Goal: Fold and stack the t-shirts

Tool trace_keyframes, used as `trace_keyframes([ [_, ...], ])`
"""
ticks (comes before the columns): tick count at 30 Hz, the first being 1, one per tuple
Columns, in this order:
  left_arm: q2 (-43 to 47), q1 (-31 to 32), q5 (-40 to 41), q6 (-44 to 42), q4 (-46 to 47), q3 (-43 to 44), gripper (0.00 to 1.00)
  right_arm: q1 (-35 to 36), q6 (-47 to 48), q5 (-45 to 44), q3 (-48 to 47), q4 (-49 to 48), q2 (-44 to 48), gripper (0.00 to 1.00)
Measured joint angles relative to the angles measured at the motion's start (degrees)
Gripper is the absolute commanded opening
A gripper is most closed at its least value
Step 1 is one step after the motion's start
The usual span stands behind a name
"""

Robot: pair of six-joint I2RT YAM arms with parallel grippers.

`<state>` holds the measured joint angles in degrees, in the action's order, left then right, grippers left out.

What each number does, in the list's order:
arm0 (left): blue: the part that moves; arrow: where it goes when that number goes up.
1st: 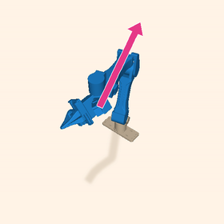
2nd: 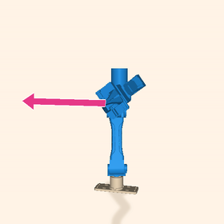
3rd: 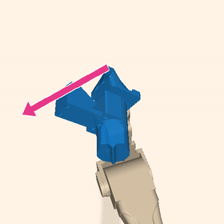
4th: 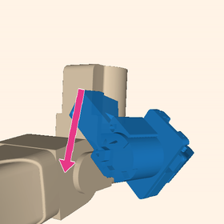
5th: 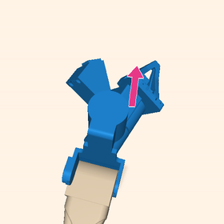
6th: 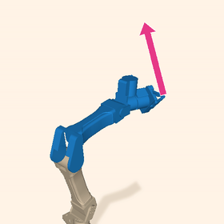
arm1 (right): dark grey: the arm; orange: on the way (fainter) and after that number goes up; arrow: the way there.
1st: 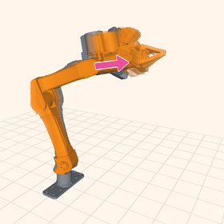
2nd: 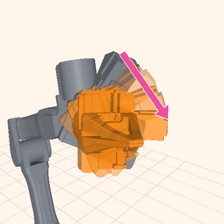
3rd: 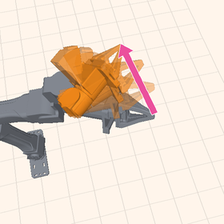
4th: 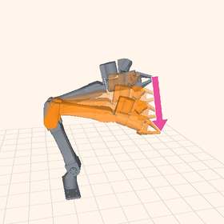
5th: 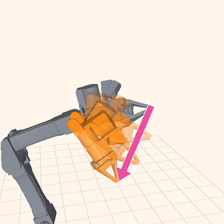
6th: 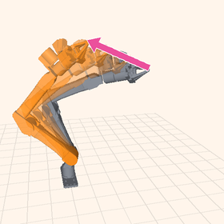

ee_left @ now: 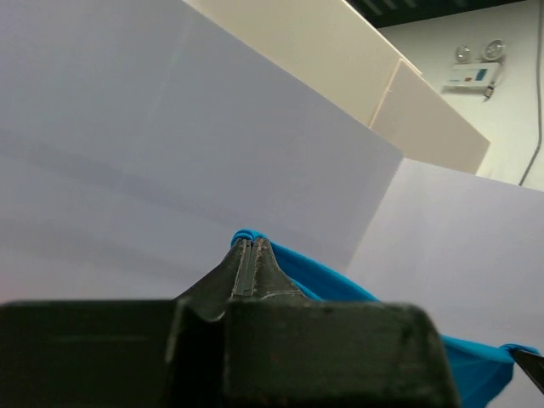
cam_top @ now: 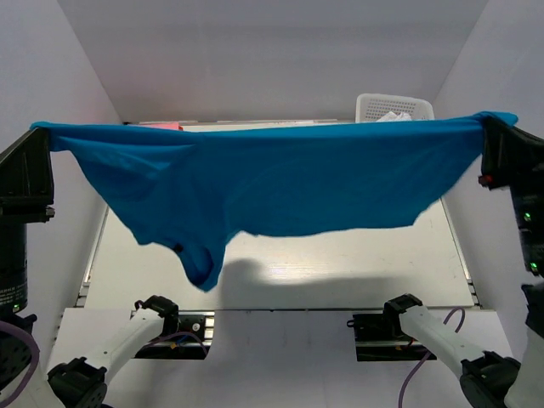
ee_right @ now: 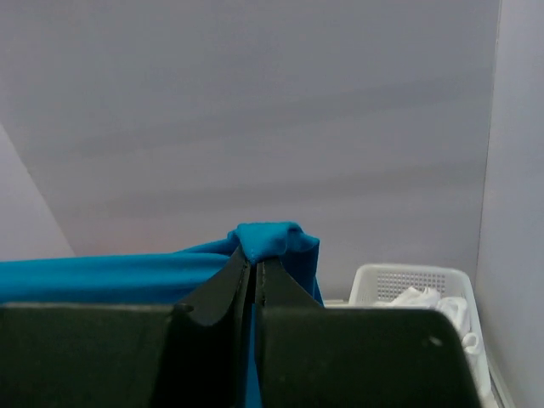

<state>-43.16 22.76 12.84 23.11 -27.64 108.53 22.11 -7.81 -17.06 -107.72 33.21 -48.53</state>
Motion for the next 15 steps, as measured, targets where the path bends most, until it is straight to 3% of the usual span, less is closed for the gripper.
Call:
trace_keyframes([
  [8, -4.28, -0.31, -0.94, -2.16, 0.94, 1.01, 0.00, -0.09, 1.36, 0.09, 3.56, -4.46, 0.90, 0.00],
  [12, -12.02, -0.11, 6.23, -4.31, 3.37, -2.36, 0.00, -0.28, 1.16, -2.84, 10.38, -8.24, -5.31, 0.00],
  [15, -19.61, -0.42, 15.12, -5.51, 6.73, -11.15, 0.00, -0.35, 0.09, -5.16, 20.17, -13.40, -12.52, 0.00],
])
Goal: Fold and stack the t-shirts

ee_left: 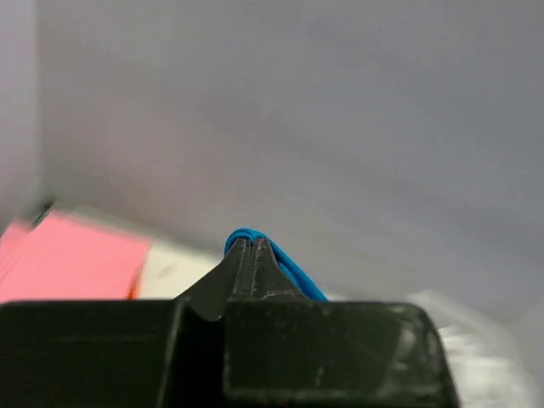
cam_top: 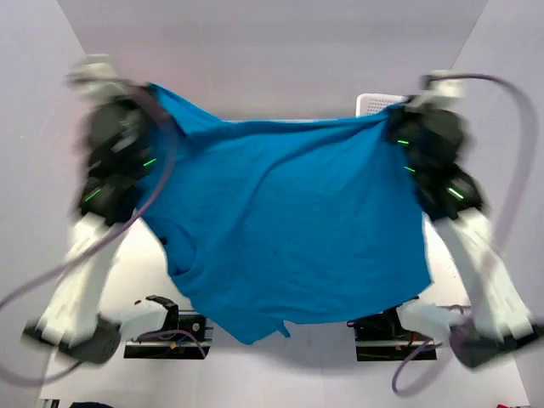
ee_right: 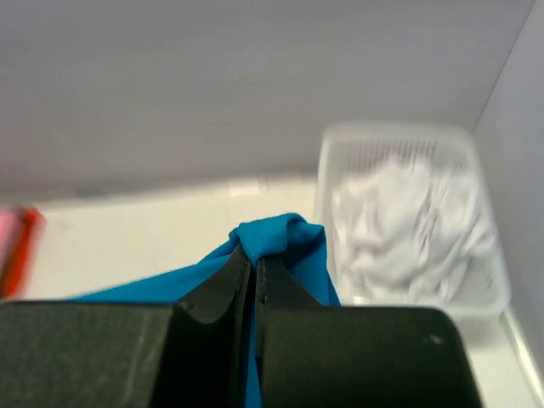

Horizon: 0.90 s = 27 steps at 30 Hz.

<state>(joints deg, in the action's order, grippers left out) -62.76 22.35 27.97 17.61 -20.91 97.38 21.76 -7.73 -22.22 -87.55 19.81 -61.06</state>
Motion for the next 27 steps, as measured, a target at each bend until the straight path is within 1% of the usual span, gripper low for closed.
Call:
trace_keyframes([
  [3, -10.36, -0.50, 6.78, -0.22, 1.77, -9.51, 0.00, -0.04, -2.16, -0.50, 8.44, -2.99, -9.62, 0.00],
  [5, -18.01, -1.16, 8.52, 0.50, 2.40, -14.51, 0.00, -0.07, -4.07, -0.17, 12.59, -3.76, -17.14, 0.00],
  [7, -26.75, -2.23, 9.11, 2.16, 1.49, -17.49, 0.00, -0.17, -5.90, 0.28, 14.60, -3.74, -24.41, 0.17],
  [8, -31.47, -2.93, 9.07, 3.13, 0.96, -17.57, 0.12, -0.26, -6.86, 0.52, 14.60, -3.74, -28.00, 0.29],
  [9, -35.50, -3.61, 8.83, 3.74, 0.46, -17.27, 0.23, -0.37, -7.61, 0.70, 14.49, -4.00, -31.17, 0.43],
  [10, -39.80, -4.33, 8.33, 4.52, -0.70, -16.39, 0.42, -0.42, -8.17, 0.87, 13.81, -3.45, -34.18, 0.51],
  [11, -43.71, -4.85, 7.58, 5.14, -2.01, -14.80, 0.79, -0.44, -8.66, 1.01, 12.70, -2.73, -37.22, 0.57],
  [12, -47.01, -5.33, 6.69, 5.55, -3.34, -12.90, 0.87, -0.52, -8.96, 1.07, 10.95, -1.75, -39.91, 0.67],
  [13, -50.29, -5.90, 5.62, 6.32, -4.37, -10.73, 0.97, -0.59, -9.46, 1.25, 9.38, -1.31, -41.97, 0.89],
  [14, -52.13, -6.29, 4.70, 6.78, -4.66, -9.40, 1.00, -0.59, -9.97, 1.38, 8.35, -1.11, -43.08, 0.89],
  [15, -53.20, -6.64, 3.50, 7.17, -4.85, -8.57, 1.00, -0.59, -9.75, 1.62, 7.91, -1.18, -43.36, 0.89],
  [18, -52.15, -6.84, 0.00, 7.56, -4.17, -8.66, 1.00, -0.59, -9.84, 3.02, 8.35, -1.75, -41.51, 0.89],
  [23, -44.65, -6.40, -3.63, 7.93, -1.62, -12.72, 1.00, -0.42, -10.29, 6.36, 12.50, -3.69, -34.60, 0.89],
  [27, -36.15, -5.70, -5.11, 9.46, -1.03, -20.15, 1.00, 0.15, -10.88, 9.53, 17.53, -5.46, -30.36, 0.91],
])
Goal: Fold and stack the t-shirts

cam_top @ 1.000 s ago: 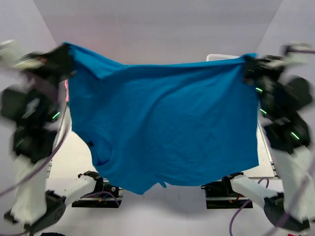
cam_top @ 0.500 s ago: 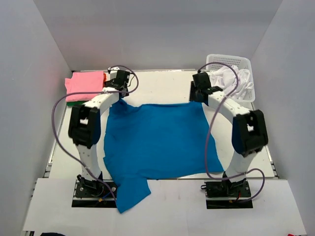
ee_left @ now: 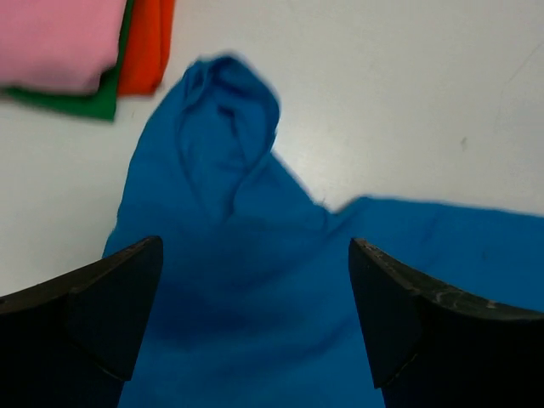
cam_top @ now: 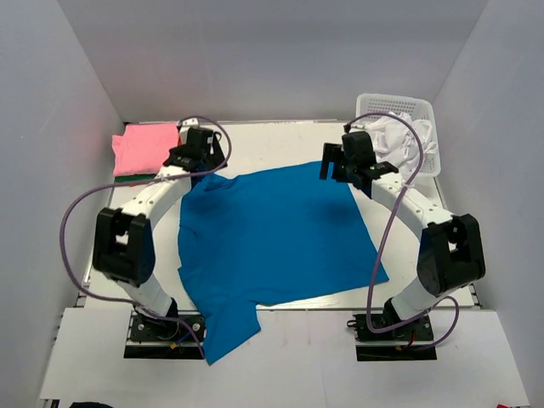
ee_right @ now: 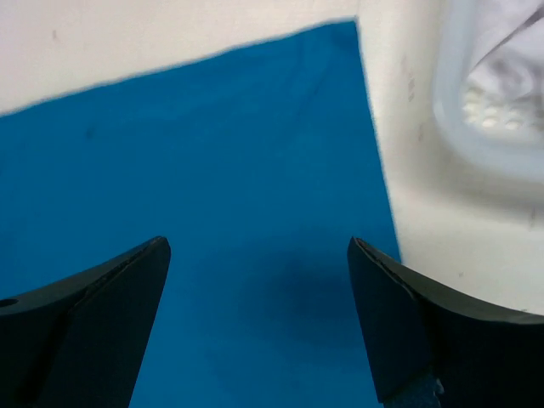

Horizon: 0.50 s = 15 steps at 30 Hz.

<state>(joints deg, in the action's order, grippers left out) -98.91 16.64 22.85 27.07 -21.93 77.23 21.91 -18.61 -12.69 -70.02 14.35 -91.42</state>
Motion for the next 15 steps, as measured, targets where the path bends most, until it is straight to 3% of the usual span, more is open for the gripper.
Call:
trace_keyframes([
  [9, 16.94, 0.79, -6.43, 5.20, 1.90, -29.44, 1.00, 5.07, -1.05, 5.64, 7.63, -1.46, -0.42, 0.91],
  [15, 14.64, 0.79, -9.81, 6.16, 5.31, -32.09, 1.00, 6.51, -3.23, 5.99, 7.67, -2.32, -5.92, 0.91],
])
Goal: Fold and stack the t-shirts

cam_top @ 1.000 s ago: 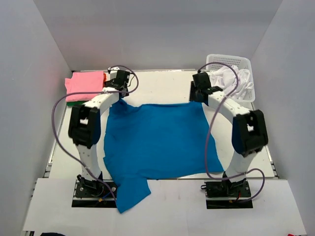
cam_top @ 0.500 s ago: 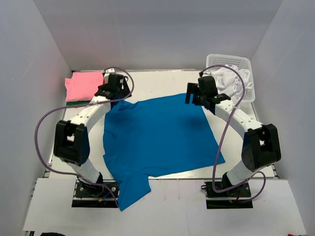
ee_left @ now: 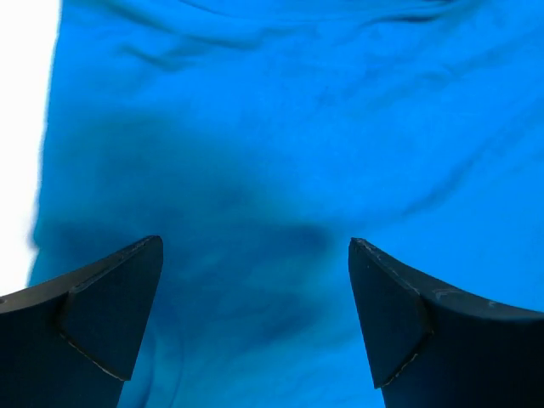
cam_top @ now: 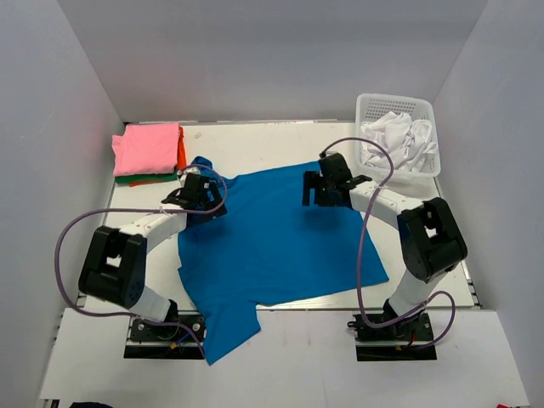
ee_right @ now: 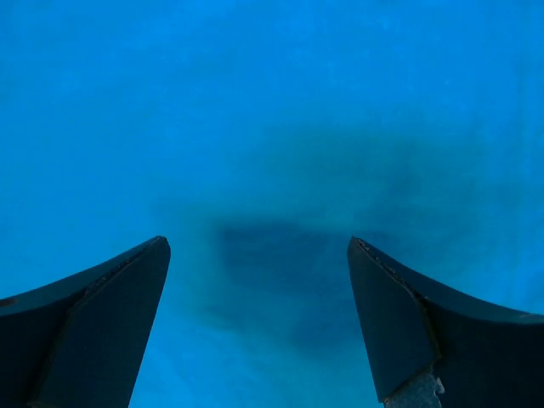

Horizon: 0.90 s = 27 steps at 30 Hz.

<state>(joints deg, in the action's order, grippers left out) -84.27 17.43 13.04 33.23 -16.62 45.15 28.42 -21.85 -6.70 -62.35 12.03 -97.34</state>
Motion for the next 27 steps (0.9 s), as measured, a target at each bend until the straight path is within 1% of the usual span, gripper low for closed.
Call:
trace_keyframes([
  [4, -7.87, 0.00, -1.07, 0.04, 1.95, 2.99, 1.00, -0.04, -2.08, -0.98, 0.92, -0.04, -2.43, 0.91],
  [11, -17.53, 0.02, -3.45, -1.27, 5.51, 13.09, 1.00, -0.96, -4.87, -5.07, 0.24, 0.70, -5.86, 0.91],
  [17, -24.63, 0.00, -4.66, -2.99, 5.55, 22.08, 1.00, -3.61, -6.49, -8.02, -2.45, 1.70, -8.07, 0.91],
  [20, -26.86, 0.00, -5.09, -3.87, 4.37, 25.33, 1.00, -5.35, -6.93, -8.63, -4.52, 2.73, -9.53, 0.91],
  [22, -26.99, 0.00, -5.46, -4.33, 3.80, 25.90, 1.00, -6.23, -7.13, -8.79, -5.66, 3.10, -10.27, 0.91],
  [24, -26.27, 0.00, -6.08, -4.70, 3.15, 25.44, 1.00, -6.67, -7.10, -9.22, -5.84, 3.34, -10.38, 0.91],
  [27, -22.34, -0.04, -6.86, -5.25, 2.45, 21.90, 1.00, -7.02, -6.93, -10.14, -5.81, 4.02, -10.23, 0.91],
])
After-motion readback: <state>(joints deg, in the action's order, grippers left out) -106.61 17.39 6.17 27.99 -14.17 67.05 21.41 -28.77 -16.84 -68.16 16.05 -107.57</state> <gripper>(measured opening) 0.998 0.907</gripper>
